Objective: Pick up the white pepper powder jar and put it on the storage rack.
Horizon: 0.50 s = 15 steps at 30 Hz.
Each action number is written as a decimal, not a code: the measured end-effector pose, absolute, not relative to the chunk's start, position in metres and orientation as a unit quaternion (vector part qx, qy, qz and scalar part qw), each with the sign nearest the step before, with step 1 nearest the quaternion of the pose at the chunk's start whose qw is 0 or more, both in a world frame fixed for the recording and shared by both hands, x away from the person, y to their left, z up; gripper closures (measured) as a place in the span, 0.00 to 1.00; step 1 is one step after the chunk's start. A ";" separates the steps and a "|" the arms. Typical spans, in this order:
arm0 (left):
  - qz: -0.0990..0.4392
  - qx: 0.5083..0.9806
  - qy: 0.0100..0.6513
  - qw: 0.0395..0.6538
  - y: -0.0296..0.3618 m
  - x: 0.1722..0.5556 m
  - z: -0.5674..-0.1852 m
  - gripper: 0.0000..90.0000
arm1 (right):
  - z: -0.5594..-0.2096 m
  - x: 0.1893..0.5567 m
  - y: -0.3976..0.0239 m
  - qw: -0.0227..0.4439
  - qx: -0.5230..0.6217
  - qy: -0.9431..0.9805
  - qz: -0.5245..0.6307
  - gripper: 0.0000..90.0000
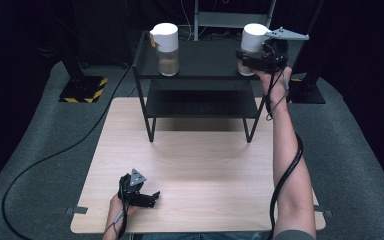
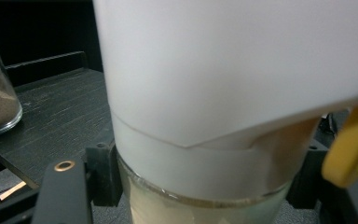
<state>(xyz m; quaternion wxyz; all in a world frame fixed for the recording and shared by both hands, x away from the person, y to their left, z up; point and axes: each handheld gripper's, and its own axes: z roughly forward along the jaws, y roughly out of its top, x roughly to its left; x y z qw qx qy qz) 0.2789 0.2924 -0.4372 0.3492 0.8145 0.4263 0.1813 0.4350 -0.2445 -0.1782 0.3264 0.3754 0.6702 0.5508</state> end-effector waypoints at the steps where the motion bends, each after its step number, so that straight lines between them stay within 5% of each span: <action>1: 0.181 0.815 0.426 0.349 0.292 0.279 -0.437 0.01 | -0.178 0.435 -0.245 0.326 0.375 0.671 0.550 0.33; 10: 0.181 0.815 0.426 0.349 0.292 0.279 -0.437 0.02 | -0.175 0.434 -0.243 0.329 0.376 0.674 0.545 0.32; 15: 0.181 0.815 0.426 0.349 0.292 0.279 -0.437 0.02 | -0.166 0.433 -0.248 0.313 0.383 0.680 0.541 0.19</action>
